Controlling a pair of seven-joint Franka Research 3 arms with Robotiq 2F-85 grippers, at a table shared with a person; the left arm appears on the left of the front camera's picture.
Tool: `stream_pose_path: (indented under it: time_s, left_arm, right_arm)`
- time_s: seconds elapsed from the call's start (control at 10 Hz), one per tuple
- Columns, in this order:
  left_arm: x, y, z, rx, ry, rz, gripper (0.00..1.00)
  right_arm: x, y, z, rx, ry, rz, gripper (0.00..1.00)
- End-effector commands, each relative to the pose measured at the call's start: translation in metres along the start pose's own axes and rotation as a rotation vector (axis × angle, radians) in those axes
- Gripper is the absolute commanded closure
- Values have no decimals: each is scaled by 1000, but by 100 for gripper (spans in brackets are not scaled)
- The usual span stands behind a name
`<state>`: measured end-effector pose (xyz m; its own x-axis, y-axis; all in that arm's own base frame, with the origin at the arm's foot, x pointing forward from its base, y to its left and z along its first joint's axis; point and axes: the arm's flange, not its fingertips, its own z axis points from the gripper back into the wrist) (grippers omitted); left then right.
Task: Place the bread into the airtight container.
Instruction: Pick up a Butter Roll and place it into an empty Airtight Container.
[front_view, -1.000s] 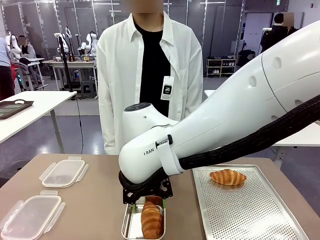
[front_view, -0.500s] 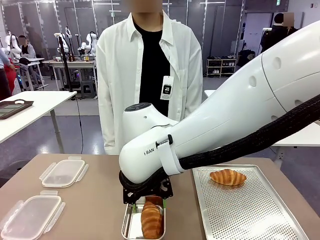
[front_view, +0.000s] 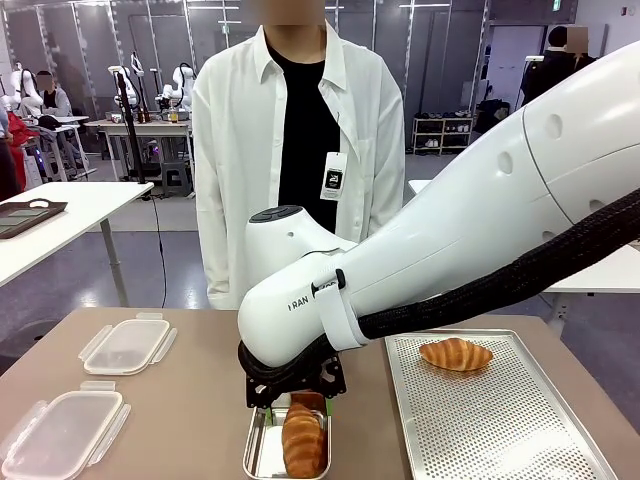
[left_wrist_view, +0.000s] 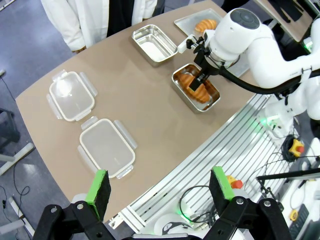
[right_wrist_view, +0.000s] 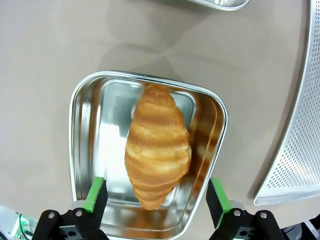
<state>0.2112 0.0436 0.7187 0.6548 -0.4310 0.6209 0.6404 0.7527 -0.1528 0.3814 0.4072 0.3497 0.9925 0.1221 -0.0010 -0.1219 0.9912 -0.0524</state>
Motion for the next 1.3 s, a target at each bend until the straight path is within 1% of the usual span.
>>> stream_pose_path:
  time_s: [0.0,0.1,0.3,0.5,0.6,0.7,0.8,0.9,1.0,1.1,1.2]
  left_arm:
    - [1,0,1,7,4,-11,0]
    - [1,0,1,7,4,-11,0]
    - [1,0,1,7,4,-11,0]
    - [1,0,1,7,4,-11,0]
    - [1,0,1,7,4,-11,0]
    - [1,0,1,7,4,-11,0]
    - [1,0,1,7,4,-11,0]
    - [1,0,1,7,4,-11,0]
    - [1,0,1,7,4,-11,0]
    - [1,0,1,7,4,-11,0]
    - [1,0,1,7,4,-11,0]
  right_arm:
    - [0,0,0,0,0,0,0]
    - [-3,-5,20,-3,-32,16,0]
    - [-18,-24,60,-10,-49,117,0]
    - [-29,-48,102,9,-35,179,0]
    - [-33,-65,128,54,-10,196,0]
    - [-37,-82,152,77,-23,213,0]
    - [-39,-100,170,79,-42,229,0]
    - [-32,-122,181,81,-34,237,0]
    - [-29,-149,191,90,-43,261,0]
    - [-22,-177,197,88,-72,289,0]
    - [-15,-210,199,123,-111,360,0]
